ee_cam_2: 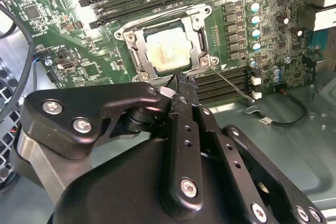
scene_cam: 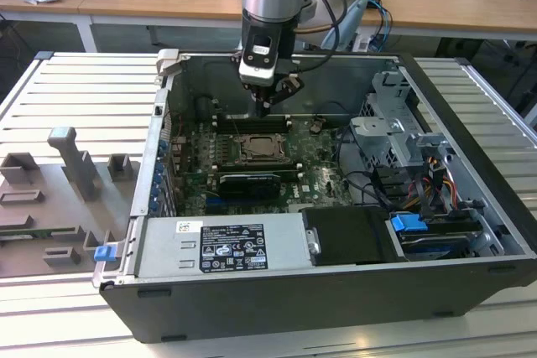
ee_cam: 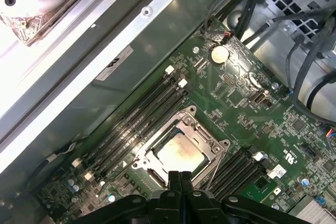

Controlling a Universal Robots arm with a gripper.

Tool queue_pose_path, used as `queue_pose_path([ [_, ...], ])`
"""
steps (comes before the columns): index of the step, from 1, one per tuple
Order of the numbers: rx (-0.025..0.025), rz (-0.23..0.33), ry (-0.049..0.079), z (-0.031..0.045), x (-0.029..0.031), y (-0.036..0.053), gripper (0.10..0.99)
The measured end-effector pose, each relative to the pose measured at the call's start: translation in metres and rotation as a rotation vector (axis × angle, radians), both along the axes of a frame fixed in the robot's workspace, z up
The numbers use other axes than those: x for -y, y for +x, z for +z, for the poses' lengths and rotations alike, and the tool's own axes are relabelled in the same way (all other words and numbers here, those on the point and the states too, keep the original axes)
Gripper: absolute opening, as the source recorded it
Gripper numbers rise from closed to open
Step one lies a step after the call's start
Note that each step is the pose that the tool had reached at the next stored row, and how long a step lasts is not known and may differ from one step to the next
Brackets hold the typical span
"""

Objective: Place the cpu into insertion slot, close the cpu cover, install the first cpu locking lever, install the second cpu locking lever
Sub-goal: 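Install the first cpu locking lever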

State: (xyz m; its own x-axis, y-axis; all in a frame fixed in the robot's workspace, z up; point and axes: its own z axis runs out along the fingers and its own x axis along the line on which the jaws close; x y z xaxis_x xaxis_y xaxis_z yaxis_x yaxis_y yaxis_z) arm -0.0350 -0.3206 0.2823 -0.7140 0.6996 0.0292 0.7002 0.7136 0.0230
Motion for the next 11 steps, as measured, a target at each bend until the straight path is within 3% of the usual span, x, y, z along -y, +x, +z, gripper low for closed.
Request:
queue_pose_path([
  [11, 0.0, 0.086, 0.0, 0.0, 0.0, 0.0, 0.106],
])
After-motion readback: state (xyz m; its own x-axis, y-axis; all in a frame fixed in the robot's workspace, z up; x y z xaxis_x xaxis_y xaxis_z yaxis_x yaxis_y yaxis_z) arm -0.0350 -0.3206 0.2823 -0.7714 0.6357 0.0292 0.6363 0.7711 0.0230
